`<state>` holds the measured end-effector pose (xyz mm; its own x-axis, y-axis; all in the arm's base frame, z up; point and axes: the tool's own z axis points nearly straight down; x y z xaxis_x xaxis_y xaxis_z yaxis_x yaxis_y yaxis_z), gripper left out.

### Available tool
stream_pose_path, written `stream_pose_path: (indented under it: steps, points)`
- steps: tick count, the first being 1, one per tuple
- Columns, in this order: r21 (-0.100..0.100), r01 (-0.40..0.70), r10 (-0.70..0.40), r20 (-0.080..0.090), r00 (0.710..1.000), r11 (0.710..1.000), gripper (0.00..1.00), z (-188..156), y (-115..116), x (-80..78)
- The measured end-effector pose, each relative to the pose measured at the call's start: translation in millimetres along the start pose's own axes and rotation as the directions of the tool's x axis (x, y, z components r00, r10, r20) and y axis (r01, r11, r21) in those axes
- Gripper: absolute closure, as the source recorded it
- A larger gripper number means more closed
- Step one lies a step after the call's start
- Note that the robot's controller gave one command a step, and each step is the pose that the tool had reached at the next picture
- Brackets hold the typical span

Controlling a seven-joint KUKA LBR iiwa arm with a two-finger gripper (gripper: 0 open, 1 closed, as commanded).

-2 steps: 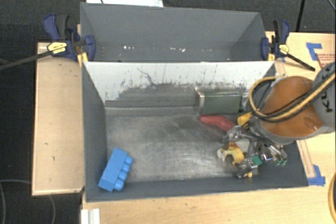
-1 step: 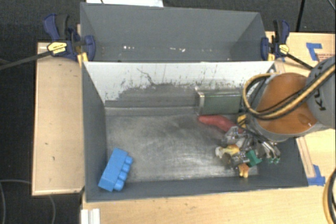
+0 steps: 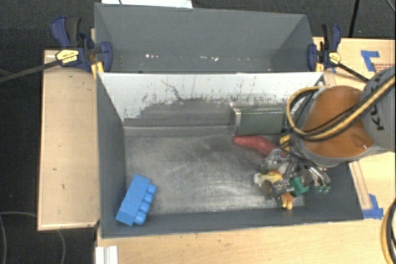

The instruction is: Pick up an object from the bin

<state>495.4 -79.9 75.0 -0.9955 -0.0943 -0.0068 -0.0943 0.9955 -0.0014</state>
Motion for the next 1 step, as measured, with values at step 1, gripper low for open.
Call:
stream_pose_path:
  steps: [1]
  points:
    - [-0.001,0.000,0.000,-0.006,1.000,1.000,1.00,-4.5,0.4,1.4]
